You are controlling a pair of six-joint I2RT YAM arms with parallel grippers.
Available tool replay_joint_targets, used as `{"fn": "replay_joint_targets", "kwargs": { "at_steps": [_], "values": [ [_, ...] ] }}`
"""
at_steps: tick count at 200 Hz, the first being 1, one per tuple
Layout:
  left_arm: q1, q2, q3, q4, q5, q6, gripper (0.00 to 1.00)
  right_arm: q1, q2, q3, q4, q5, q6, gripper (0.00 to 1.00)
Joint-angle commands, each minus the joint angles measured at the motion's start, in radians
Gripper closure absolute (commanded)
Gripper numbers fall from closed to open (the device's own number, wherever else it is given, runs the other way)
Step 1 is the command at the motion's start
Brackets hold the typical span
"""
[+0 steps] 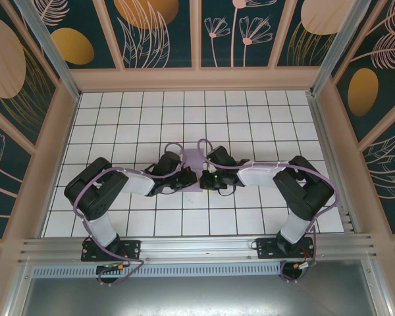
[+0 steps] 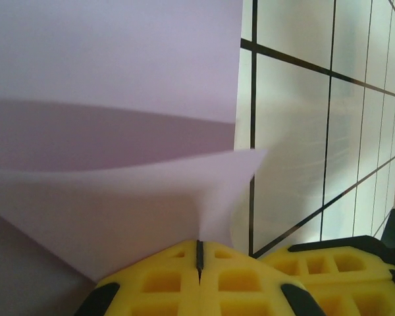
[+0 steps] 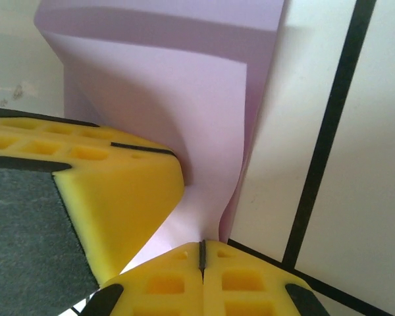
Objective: Fold a paper plane with a square sheet of paper (pick it up from the middle)
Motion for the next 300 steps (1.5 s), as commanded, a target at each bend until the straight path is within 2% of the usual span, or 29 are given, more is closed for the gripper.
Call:
{"fn": "replay_joint_targets", "kwargs": {
  "at_steps": [1,49,147,173,203,259,300],
  "values": [
    [-0.009,0.020,-0.020,-0.039,-0.015,-0.008,1.00,-0.002,-0.075,-0.012,0.009,0.000,-0.025,1.00],
    [-0.009,0.022,-0.023,-0.036,-0.017,-0.011,1.00,0.007,-0.069,-0.034,0.039,-0.069,-0.013,1.00],
    [-0.009,-0.012,-0.021,0.004,0.001,-0.026,1.00,0.011,0.012,-0.083,0.024,-0.021,0.006,1.00],
    [-0.010,-0.049,-0.042,0.046,0.014,-0.045,0.94,0.010,0.012,-0.077,0.013,-0.007,0.009,1.00],
    [-0.022,-0.100,-0.067,0.067,0.015,-0.059,0.92,0.011,0.020,-0.074,0.004,-0.002,0.013,1.00],
    [-0.045,-0.061,-0.055,0.067,0.023,-0.057,0.95,0.013,0.031,-0.070,-0.010,0.006,0.016,1.00],
    [-0.045,-0.004,-0.033,-0.007,-0.029,-0.038,0.98,0.017,0.040,-0.065,-0.039,0.025,0.014,1.00]
  ]
}}
